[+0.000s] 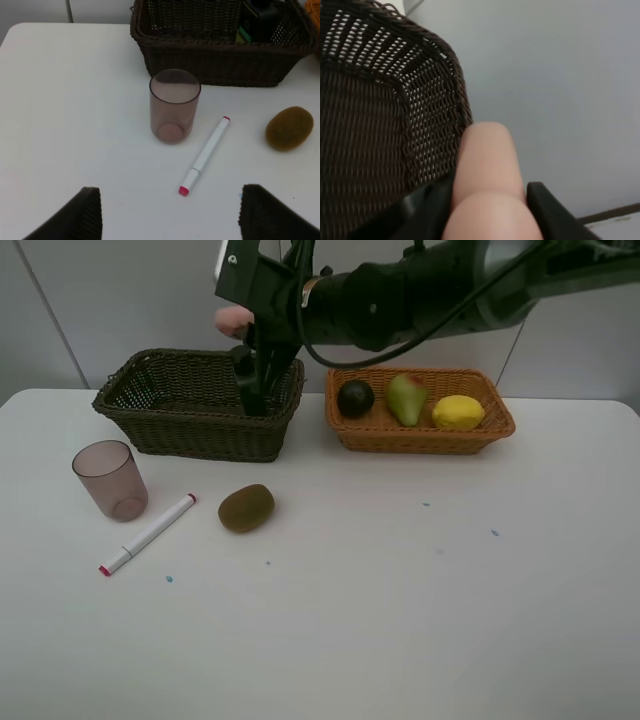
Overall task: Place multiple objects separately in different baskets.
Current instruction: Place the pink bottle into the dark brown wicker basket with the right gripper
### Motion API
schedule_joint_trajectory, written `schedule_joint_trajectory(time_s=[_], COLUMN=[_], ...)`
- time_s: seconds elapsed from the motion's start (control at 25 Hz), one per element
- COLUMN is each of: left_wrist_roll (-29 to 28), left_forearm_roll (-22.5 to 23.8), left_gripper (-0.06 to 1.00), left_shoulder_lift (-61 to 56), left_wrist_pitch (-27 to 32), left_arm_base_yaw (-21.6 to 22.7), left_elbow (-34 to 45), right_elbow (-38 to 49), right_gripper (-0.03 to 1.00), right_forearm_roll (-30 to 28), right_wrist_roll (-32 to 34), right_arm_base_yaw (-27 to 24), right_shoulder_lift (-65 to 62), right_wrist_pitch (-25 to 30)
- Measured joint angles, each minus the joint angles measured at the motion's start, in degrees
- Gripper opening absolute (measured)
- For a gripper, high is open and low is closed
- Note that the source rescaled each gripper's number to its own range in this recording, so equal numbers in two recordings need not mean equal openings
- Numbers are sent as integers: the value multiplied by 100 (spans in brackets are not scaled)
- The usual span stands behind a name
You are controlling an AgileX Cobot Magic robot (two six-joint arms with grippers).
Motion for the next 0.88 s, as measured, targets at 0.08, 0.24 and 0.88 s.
schedule_joint_trajectory(time_s=[0.08, 0.24, 0.88], left_wrist_roll=[0, 0, 0], left_forearm_roll=[5, 15, 15], left_gripper=[74, 74, 74], left_shoulder_lift=[0, 0, 0], left_wrist_pitch=[0, 0, 0], left_arm_base_yaw=[0, 0, 0], left_elbow=[0, 0, 0], right_elbow=[-145, -491, -853], right_gripper=[0, 0, 0], right_forearm_roll=[103, 224, 925], right_wrist_roll=[0, 0, 6], right_arm_base_yaw=[-40, -57, -57], right_shoulder_lift=[168, 498, 1078], right_wrist_pitch=[-7, -19, 111])
